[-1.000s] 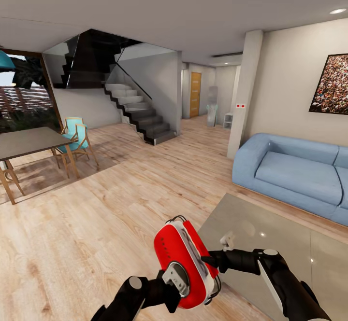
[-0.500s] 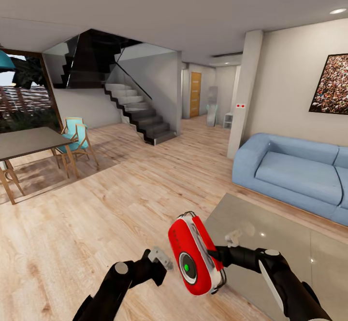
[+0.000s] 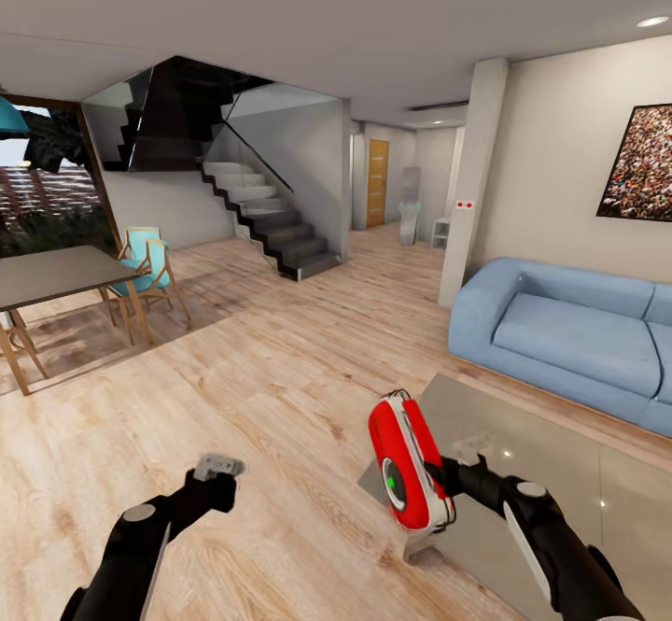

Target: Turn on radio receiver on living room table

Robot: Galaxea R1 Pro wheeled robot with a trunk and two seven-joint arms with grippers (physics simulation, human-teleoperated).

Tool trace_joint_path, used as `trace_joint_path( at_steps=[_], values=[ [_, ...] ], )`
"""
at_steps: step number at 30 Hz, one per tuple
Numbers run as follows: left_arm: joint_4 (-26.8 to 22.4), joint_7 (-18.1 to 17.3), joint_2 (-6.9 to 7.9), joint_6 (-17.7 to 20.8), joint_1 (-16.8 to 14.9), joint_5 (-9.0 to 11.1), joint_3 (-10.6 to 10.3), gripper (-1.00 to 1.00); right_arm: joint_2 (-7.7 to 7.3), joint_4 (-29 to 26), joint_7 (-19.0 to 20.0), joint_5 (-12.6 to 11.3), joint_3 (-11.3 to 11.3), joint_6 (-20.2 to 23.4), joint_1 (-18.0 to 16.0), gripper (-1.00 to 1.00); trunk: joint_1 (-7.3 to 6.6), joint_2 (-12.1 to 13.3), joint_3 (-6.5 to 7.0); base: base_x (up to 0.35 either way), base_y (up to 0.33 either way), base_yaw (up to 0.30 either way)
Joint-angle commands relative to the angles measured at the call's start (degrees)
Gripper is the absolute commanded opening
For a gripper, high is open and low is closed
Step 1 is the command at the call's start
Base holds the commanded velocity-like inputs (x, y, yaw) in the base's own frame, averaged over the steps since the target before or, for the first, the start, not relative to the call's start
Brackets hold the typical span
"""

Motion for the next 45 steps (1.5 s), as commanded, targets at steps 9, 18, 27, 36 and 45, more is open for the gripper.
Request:
trace_joint_path(
  at_steps=[9,18,27,36,45],
  values=[
    [0.06,1.92,0.41,-0.61,0.0,-0.06,4.95,-1.0,-0.36,-2.53,-0.66,-0.04,-6.74,0.74,0.0,-1.0,0.0,0.0,0.0,0.0,0.0,0.0],
    [0.2,5.73,0.66,-0.9,0.0,0.37,8.04,-1.0,-4.11,-6.23,-5.83,0.59,-6.99,13.18,-0.05,-1.0,0.0,0.0,0.0,0.0,0.0,0.0],
    [0.41,6.02,0.62,-2.4,0.0,0.34,13.14,-1.0,-5.98,-6.11,-6.44,1.77,-7.05,18.24,-0.08,-1.0,0.0,0.0,0.0,0.003,0.0,0.0],
    [0.76,6.04,0.65,-2.61,0.0,0.01,13.33,-1.0,-6.35,-5.49,-6.48,2.58,-7.01,18.4,-0.08,-1.0,0.0,0.0,0.0,0.276,0.0,0.0],
    [0.77,7.73,0.59,-2.54,0.0,0.03,13.29,-1.0,-6.36,-4.42,-6.69,2.64,-8.66,18.55,-0.08,-1.0,0.0,0.0,0.0,0.331,0.0,0.0]
  ],
)
